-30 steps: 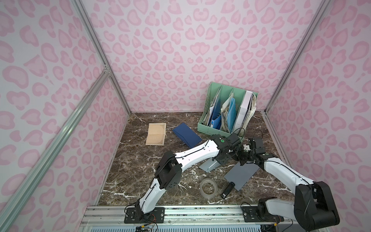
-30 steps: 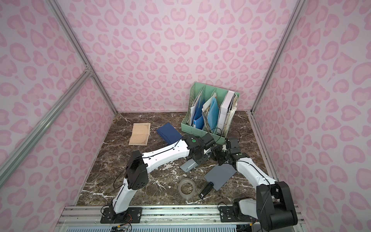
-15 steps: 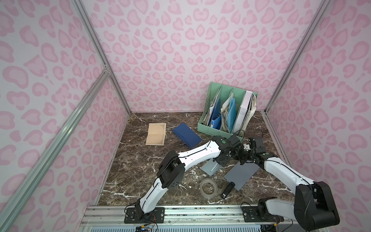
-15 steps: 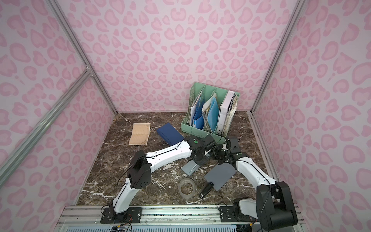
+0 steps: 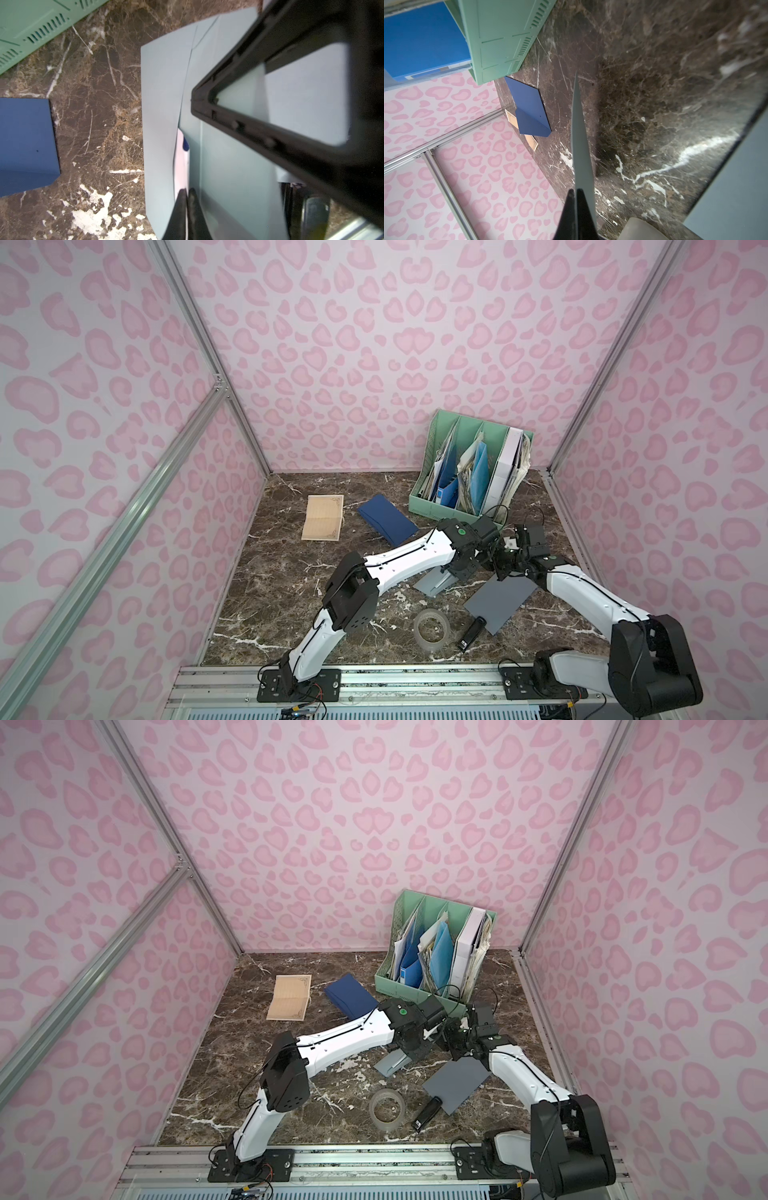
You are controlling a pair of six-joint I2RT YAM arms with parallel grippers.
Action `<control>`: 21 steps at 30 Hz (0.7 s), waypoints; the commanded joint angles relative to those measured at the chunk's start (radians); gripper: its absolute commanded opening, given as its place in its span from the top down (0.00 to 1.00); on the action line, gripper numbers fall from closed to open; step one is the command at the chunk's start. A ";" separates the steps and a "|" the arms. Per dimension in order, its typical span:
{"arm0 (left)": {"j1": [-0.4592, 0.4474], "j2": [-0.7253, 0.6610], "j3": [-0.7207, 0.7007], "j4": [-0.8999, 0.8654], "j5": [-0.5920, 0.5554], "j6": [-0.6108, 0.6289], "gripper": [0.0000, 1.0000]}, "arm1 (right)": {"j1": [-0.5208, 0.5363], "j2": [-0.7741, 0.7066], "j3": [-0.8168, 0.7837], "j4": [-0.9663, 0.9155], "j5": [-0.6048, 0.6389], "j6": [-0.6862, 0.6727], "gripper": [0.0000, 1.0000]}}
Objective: Take the letter paper out of the envelope
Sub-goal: Take out the letter paper from the envelope.
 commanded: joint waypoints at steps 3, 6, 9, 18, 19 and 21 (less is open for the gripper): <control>-0.001 -0.034 0.024 -0.021 0.008 -0.003 1.00 | 0.000 0.019 -0.015 0.045 -0.004 -0.017 1.00; -0.001 -0.053 0.040 -0.040 0.004 -0.006 1.00 | -0.001 0.055 0.012 0.052 -0.019 -0.076 1.00; 0.006 -0.081 0.044 -0.056 -0.001 -0.016 1.00 | -0.003 0.096 0.055 0.047 -0.032 -0.159 1.00; 0.061 -0.189 0.045 -0.098 -0.040 -0.113 1.00 | -0.001 0.241 0.208 -0.075 -0.051 -0.450 1.00; 0.067 -0.203 0.051 -0.101 -0.047 -0.117 1.00 | 0.000 0.258 0.225 -0.082 -0.059 -0.482 1.00; 0.084 -0.232 0.056 -0.107 -0.061 -0.131 1.00 | 0.002 0.296 0.257 -0.077 -0.092 -0.532 1.00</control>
